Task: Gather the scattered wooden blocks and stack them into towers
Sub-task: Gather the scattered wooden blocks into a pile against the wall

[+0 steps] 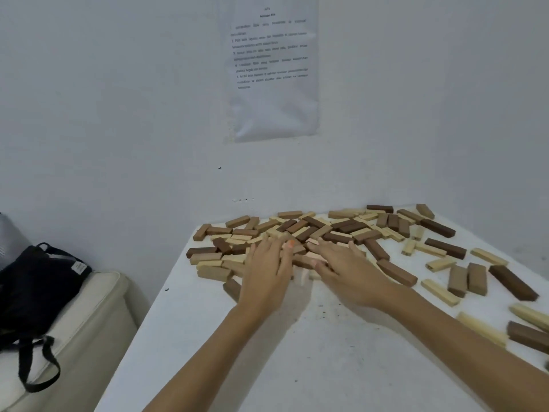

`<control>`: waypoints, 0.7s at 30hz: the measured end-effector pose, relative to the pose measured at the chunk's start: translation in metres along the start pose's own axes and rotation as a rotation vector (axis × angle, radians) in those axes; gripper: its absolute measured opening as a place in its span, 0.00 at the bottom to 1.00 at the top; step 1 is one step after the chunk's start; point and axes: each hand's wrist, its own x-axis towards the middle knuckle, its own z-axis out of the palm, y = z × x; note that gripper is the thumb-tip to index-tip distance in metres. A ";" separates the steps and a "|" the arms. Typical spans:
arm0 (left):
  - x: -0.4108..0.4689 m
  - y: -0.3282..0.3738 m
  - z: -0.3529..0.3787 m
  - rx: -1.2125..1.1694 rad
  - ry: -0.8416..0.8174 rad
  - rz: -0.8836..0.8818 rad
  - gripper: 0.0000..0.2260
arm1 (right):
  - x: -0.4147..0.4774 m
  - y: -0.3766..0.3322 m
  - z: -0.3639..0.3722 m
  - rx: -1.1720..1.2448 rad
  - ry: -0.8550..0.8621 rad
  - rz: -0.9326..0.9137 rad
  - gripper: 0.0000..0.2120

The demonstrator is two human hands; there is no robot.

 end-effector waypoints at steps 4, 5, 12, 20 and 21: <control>-0.010 0.043 0.024 -0.111 -0.107 0.102 0.21 | -0.041 0.028 -0.022 -0.036 0.025 0.106 0.22; -0.013 0.053 0.031 -0.152 -0.146 0.106 0.21 | -0.053 0.035 -0.028 -0.051 0.029 0.129 0.22; -0.037 0.126 0.066 -0.233 -0.398 0.199 0.21 | -0.147 0.090 -0.056 -0.074 0.152 0.407 0.17; -0.063 0.187 0.109 0.061 -0.763 0.448 0.39 | -0.219 0.152 -0.066 -0.120 0.221 0.706 0.23; -0.067 0.193 0.116 0.096 -0.775 0.470 0.41 | -0.223 0.161 -0.065 -0.106 0.193 0.725 0.24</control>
